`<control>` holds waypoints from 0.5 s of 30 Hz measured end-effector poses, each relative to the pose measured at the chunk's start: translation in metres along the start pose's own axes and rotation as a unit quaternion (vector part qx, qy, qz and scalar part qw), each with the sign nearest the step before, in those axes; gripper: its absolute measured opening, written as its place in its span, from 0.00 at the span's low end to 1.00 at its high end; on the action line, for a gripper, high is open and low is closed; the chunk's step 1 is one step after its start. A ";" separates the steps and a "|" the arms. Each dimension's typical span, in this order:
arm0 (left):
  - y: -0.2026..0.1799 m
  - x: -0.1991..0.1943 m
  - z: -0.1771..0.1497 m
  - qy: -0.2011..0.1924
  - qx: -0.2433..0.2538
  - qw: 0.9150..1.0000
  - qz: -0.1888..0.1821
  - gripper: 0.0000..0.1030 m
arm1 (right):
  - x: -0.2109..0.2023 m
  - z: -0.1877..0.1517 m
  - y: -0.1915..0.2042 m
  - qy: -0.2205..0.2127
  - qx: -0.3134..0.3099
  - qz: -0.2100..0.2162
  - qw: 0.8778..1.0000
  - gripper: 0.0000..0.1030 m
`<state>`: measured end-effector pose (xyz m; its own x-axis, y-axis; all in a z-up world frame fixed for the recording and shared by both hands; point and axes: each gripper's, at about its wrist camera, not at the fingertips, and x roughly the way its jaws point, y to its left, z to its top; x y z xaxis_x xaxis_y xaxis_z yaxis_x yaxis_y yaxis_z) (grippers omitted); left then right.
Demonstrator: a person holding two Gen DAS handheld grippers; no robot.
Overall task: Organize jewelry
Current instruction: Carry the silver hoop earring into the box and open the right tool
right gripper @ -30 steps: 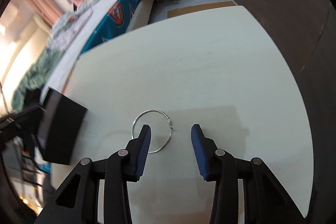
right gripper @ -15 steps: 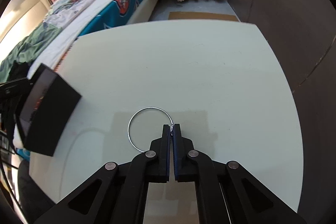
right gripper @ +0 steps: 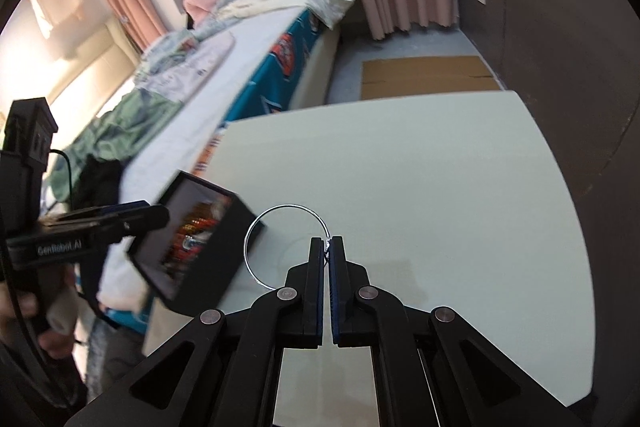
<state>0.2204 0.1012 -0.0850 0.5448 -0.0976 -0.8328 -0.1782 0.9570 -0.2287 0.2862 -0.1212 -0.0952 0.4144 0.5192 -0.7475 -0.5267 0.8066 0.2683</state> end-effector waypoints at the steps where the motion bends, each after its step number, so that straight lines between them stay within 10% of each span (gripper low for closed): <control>1: 0.001 -0.003 -0.001 -0.001 0.000 1.000 0.000 0.67 | -0.001 0.001 0.006 -0.004 -0.002 0.006 1.000 0.04; 15: 0.050 -0.049 -0.015 -0.022 -0.015 0.999 0.036 0.67 | 0.029 0.016 0.103 -0.010 -0.036 0.072 0.997 0.05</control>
<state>0.1724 0.1495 -0.0628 0.5657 -0.0153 -0.8245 -0.2427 0.9524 -0.1842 0.2560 -0.0180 -0.0792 0.3444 0.6347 -0.6917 -0.6338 0.7008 0.3274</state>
